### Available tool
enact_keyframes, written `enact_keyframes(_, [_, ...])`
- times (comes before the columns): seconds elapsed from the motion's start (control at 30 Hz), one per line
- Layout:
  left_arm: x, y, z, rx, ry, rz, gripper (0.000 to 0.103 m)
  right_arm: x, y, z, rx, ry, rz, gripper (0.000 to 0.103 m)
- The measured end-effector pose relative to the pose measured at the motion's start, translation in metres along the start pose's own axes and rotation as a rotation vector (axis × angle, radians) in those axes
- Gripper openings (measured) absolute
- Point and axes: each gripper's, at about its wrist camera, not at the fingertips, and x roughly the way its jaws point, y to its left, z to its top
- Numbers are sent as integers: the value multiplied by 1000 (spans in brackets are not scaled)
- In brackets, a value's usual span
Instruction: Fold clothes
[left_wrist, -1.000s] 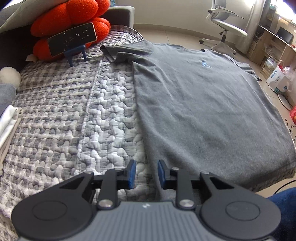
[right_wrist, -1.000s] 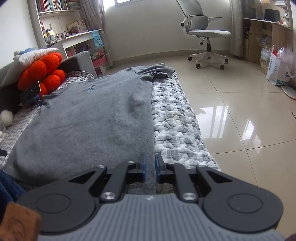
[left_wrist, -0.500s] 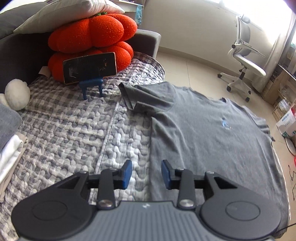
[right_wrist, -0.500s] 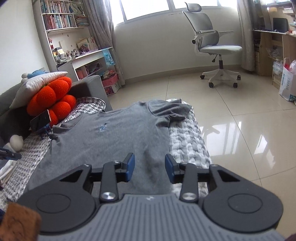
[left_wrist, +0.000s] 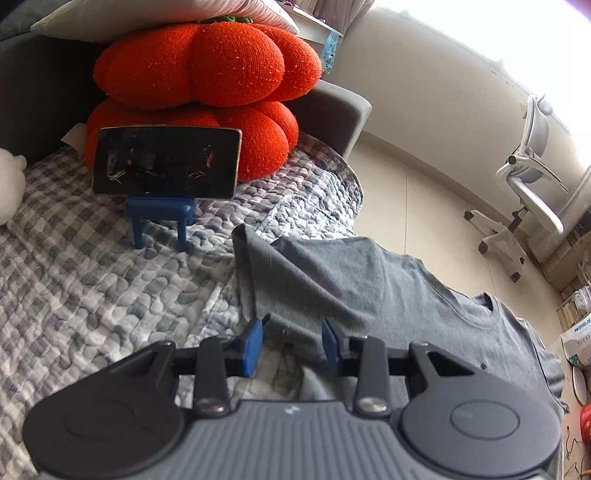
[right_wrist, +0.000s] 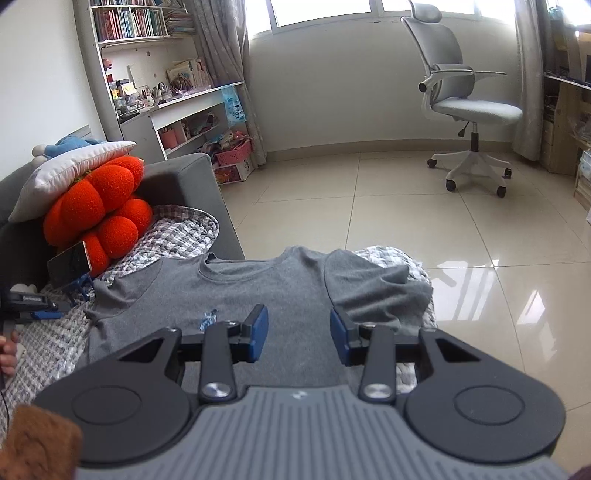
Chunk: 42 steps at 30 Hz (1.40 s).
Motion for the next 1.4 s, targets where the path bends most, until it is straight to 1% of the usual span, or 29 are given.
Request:
enact_keyframes(0.07, [19,1,4,-3,-8,-21,35,26,3,13,-7,25,4,42])
enact_keyframes(0.13, [38,5,8,-19,-11,-36,29,55,7,25,-19,53,6,42])
enact_keyframes(0.2, [51,9,11,-23,-17,-35,27,85,11,35,-35,83,3,42])
enact_keyframes(0.27, [62,10,13,-15,-36,-35,27,119,17,38,-58,118,-10,42])
enact_keyframes(0.37, [73,6,14,6,-49,-69,27,170,27,43,-91,169,-38,42])
enact_keyframes(0.47, [88,-2,11,52,-41,-49,26,203,29,42,-121,196,-81,42])
enact_keyframes(0.5, [93,-3,10,60,-37,-41,15,213,30,42,-131,205,-96,42])
enact_keyframes(0.53, [96,-4,10,72,-34,-36,2,224,31,42,-141,213,-111,42])
enact_keyframes(0.63, [97,-4,11,90,-45,-37,1,257,33,41,-171,240,-155,41])
enact_keyframes(0.7, [94,3,13,59,-59,-37,1,278,35,41,-191,257,-184,41])
enact_keyframes(0.77, [91,10,16,28,-74,-37,0,300,37,41,-211,275,-213,17])
enact_keyframes(0.8, [89,13,18,12,-81,-36,0,304,38,42,-218,270,-222,8])
enact_keyframes(0.83, [87,16,19,-3,-88,-36,0,303,40,43,-221,252,-226,6])
enact_keyframes(0.97, [78,27,25,-66,-114,-48,0,297,46,51,-232,177,-239,4])
enact_keyframes(1.07, [69,27,28,-53,-148,-29,0,292,51,56,-240,122,-249,3])
enact_keyframes(1.1, [70,27,28,-51,-148,-26,0,291,53,58,-242,103,-252,3])
enact_keyframes(1.13, [73,26,27,-34,-138,-26,0,293,54,57,-255,107,-268,3])
enact_keyframes(1.23, [86,22,21,10,-89,-23,0,317,53,41,-306,192,-348,3])
enact_keyframes(1.27, [89,23,20,3,-76,-32,1,321,52,36,-312,213,-368,4])
enact_keyframes(1.3, [90,26,20,-12,-70,-47,1,323,51,34,-305,216,-373,6])
enact_keyframes(1.33, [90,29,21,-31,-74,-54,1,319,53,36,-287,201,-355,13])
enact_keyframes(1.37, [88,32,23,-45,-84,-53,1,315,57,40,-274,185,-329,15])
enact_keyframes(1.4, [87,36,24,-60,-93,-53,2,311,61,43,-262,169,-303,15])
